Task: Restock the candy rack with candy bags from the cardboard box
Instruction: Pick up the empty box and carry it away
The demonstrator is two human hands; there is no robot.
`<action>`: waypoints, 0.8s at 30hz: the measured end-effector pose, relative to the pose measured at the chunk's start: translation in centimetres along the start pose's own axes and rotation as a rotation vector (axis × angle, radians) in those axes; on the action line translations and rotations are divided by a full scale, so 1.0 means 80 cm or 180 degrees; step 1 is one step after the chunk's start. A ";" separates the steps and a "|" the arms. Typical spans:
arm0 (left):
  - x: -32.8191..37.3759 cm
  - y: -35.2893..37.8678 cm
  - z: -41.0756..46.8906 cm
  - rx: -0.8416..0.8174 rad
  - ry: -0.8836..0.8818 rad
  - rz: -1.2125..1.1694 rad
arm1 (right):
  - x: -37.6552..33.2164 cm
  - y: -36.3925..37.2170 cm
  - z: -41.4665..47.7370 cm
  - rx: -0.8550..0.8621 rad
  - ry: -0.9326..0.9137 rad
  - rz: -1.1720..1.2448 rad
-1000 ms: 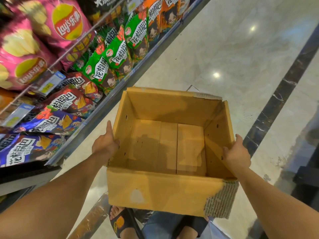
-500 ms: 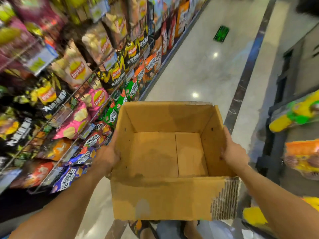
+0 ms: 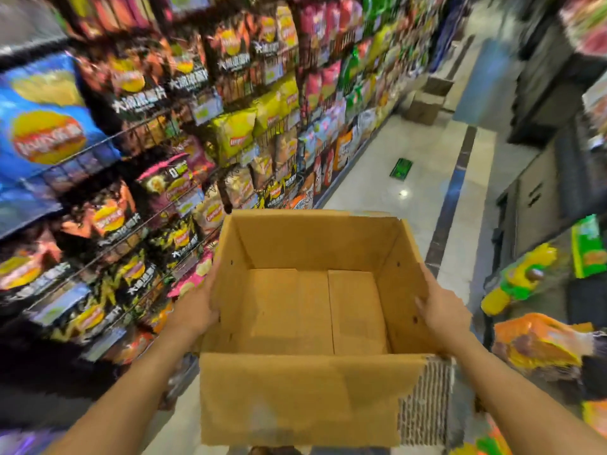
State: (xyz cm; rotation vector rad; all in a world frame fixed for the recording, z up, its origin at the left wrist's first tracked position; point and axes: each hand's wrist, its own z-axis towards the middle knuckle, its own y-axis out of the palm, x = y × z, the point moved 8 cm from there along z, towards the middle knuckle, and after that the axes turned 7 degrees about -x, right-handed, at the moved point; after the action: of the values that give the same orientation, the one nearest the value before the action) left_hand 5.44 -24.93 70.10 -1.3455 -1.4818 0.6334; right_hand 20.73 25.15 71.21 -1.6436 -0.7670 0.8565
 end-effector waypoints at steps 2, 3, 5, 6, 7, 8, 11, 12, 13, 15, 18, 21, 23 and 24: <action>-0.008 0.001 -0.037 0.0148 -0.0170 -0.0016 | -0.001 -0.007 -0.009 0.0074 -0.0137 0.0068; -0.007 0.002 -0.059 0.0191 -0.0215 -0.0039 | -0.002 -0.009 -0.015 0.0086 -0.0227 0.0070; -0.004 0.004 -0.105 0.0275 -0.0354 -0.0080 | -0.009 -0.019 -0.025 0.0074 -0.0396 0.0074; -0.005 0.008 -0.128 0.0340 -0.0429 -0.0123 | -0.013 -0.024 -0.030 0.0055 -0.0505 0.0060; -0.008 0.014 -0.150 0.0402 -0.0508 -0.0178 | -0.017 -0.027 -0.033 0.0052 -0.0634 0.0041; -0.012 0.022 -0.172 0.0456 -0.0601 -0.0220 | -0.021 -0.029 -0.037 0.0044 -0.0752 0.0039; -0.028 0.050 -0.243 0.0550 -0.0942 -0.0484 | -0.033 -0.023 -0.051 -0.0075 -0.1040 0.0002; -0.035 0.060 -0.268 0.0607 -0.1081 -0.0510 | -0.041 -0.021 -0.058 -0.0124 -0.1151 0.0001; -0.039 0.069 -0.292 0.0650 -0.1197 -0.0531 | -0.050 -0.021 -0.066 -0.0165 -0.1268 -0.0010; -0.054 0.089 -0.341 0.0706 -0.1347 -0.0601 | -0.075 -0.022 -0.086 -0.0233 -0.1523 -0.0091; -0.083 0.117 -0.416 0.0844 -0.1504 -0.0710 | -0.116 -0.020 -0.116 -0.0301 -0.1839 -0.0335; -0.109 0.141 -0.501 0.0981 -0.1922 -0.0842 | -0.166 -0.002 -0.156 -0.0459 -0.2157 -0.0356; -0.129 0.157 -0.554 0.1066 -0.2231 -0.0968 | -0.199 0.016 -0.184 -0.0608 -0.2335 -0.0312; -0.141 0.167 -0.581 0.1087 -0.2409 -0.1003 | -0.217 0.023 -0.200 -0.0654 -0.2456 -0.0337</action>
State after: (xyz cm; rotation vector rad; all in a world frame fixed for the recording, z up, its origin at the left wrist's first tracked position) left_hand 51.63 -43.12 71.91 -0.5954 -2.0045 1.2005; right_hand 25.08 2.11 74.66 -1.4107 -1.4960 1.3922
